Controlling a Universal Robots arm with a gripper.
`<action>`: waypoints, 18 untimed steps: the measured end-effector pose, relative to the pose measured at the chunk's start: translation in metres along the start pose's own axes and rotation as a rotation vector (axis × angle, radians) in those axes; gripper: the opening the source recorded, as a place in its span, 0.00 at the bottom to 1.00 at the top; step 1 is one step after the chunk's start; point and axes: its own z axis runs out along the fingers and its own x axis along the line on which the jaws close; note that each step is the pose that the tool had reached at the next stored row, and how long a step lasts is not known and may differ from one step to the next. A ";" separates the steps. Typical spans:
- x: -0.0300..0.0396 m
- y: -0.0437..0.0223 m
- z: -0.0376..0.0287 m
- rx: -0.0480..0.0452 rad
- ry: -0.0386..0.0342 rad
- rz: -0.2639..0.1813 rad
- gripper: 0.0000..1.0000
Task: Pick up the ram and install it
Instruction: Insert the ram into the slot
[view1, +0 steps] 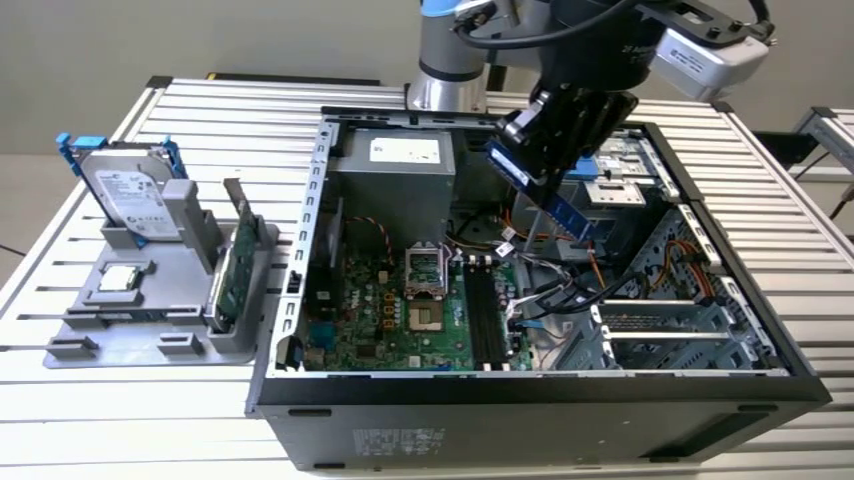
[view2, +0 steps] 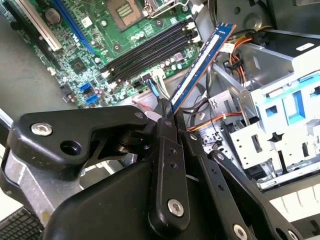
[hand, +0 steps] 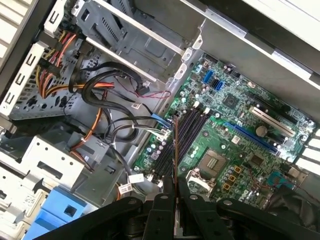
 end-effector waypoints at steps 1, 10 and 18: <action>0.0000 0.0000 0.0000 0.0001 0.0001 0.007 0.00; 0.0000 0.0000 0.0000 0.0005 0.0005 0.064 0.00; 0.0000 0.0000 0.0000 0.0009 0.0010 0.114 0.00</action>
